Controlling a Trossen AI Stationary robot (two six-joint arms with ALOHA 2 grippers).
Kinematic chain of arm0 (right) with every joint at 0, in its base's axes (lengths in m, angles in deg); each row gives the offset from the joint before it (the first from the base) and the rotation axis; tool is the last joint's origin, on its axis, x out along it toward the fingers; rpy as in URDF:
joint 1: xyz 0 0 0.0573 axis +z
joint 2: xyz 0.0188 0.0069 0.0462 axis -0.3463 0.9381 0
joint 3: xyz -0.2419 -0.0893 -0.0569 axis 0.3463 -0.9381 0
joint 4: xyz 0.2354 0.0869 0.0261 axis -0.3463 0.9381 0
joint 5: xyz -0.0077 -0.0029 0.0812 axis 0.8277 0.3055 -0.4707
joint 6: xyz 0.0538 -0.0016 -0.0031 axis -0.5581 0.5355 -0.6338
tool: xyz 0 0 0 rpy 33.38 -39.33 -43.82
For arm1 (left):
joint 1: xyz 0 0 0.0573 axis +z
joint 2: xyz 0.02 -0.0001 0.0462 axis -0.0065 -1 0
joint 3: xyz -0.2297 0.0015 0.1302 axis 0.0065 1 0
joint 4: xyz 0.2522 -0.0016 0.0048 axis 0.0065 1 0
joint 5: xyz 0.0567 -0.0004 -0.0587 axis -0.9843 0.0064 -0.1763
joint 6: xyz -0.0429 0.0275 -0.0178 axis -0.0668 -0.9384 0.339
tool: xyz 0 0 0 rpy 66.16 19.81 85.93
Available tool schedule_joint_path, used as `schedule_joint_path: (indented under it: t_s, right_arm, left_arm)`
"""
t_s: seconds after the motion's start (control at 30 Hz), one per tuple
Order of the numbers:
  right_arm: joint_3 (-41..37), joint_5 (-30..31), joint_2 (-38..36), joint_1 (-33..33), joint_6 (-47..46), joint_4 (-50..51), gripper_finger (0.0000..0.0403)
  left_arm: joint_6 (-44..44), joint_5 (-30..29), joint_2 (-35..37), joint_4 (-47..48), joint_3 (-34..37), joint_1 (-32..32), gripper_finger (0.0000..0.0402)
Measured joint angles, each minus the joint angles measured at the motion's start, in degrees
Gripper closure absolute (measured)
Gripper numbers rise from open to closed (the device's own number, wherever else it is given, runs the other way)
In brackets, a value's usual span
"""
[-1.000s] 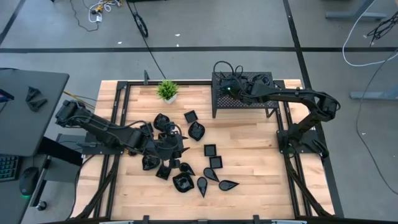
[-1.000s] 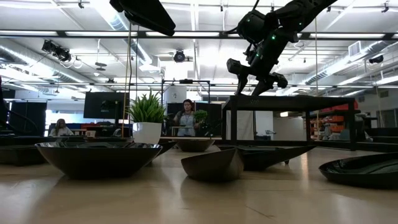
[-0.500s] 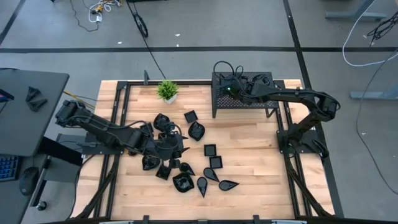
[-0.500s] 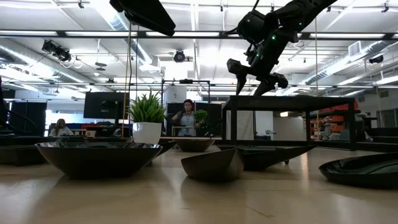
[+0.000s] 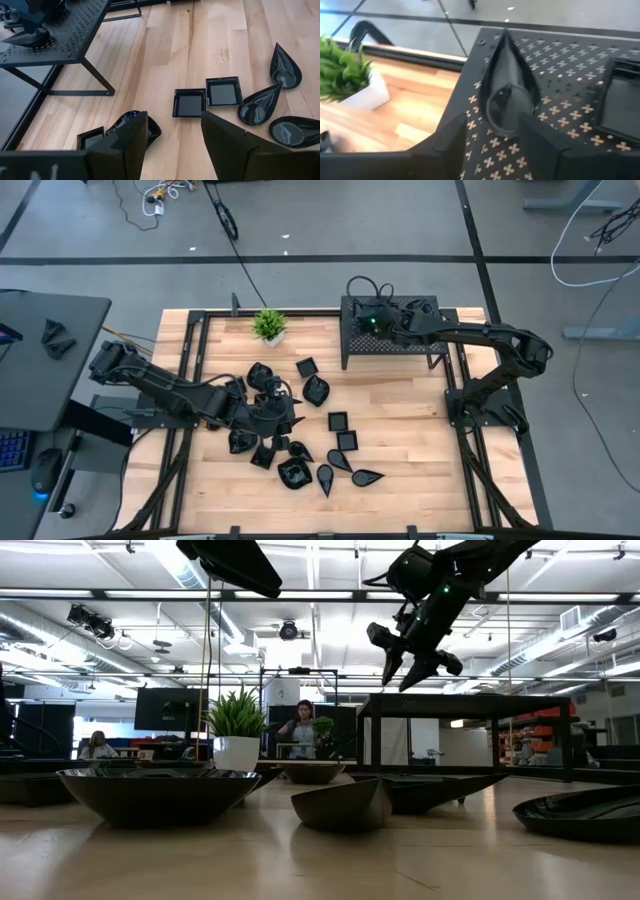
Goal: Pick & Place Mini shaped plates
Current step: Stack the black drop-shaped plate on top of the black drop-shaped plate on the shelf
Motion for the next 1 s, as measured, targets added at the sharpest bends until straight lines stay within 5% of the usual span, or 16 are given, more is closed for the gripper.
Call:
schedule_joint_path:
  t_s: [0.37, 1.0]
  right_arm:
    - [0.00, -1.89, 0.97, -0.14, 2.14, -0.18, 0.0395]
    - [0.00, -1.90, 0.76, -0.90, 2.45, 0.17, 0.0399]
  left_arm:
    - [0.36, 0.00, 0.00, 0.00, 0.00, 0.00, 0.0209]
    - [0.38, 0.00, 0.00, 0.00, 0.00, 0.00, 0.0209]
